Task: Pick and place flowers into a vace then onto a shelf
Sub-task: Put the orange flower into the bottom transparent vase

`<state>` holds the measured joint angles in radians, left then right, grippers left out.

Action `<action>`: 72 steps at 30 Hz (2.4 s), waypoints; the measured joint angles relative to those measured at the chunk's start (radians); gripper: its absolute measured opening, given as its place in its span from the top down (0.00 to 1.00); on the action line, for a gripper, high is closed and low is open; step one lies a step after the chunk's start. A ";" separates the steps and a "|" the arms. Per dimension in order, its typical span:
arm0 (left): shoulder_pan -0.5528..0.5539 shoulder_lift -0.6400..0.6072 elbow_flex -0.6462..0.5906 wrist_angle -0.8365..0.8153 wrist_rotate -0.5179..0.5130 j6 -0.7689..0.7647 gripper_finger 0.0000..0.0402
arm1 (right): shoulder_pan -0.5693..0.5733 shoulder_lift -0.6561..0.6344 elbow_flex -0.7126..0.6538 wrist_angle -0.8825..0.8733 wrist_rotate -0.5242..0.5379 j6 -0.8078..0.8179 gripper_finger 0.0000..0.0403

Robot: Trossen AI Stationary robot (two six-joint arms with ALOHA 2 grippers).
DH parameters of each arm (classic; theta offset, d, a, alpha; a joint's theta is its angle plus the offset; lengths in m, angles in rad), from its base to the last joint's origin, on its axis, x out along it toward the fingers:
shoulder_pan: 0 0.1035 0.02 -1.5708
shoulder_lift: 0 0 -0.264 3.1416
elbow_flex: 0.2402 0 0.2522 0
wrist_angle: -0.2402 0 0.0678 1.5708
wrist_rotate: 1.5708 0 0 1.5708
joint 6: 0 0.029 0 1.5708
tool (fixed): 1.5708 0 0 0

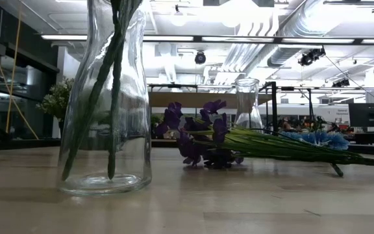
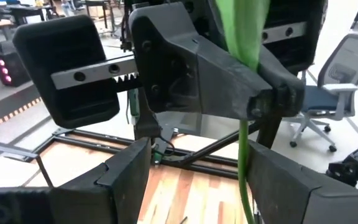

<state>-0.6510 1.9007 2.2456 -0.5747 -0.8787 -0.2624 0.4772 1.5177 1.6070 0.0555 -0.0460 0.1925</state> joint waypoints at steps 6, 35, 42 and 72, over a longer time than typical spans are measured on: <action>0.026 0.000 0.000 0.002 0.060 -0.026 0.30 | 0.000 0.000 0.000 -0.007 0.002 -0.001 1.00; 0.036 0.000 0.000 -0.026 0.101 -0.065 0.33 | 0.000 0.000 0.000 -0.012 0.002 -0.009 1.00; 0.035 0.000 0.000 -0.031 0.106 -0.083 0.56 | -0.001 0.000 0.000 -0.014 0.005 -0.017 1.00; 0.035 0.000 0.001 -0.060 0.132 -0.109 0.93 | -0.001 0.000 0.000 -0.038 0.009 -0.013 0.92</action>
<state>-0.6163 1.9007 2.2467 -0.6348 -0.7464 -0.3714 0.4767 1.5173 1.6070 0.0179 -0.0371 0.1795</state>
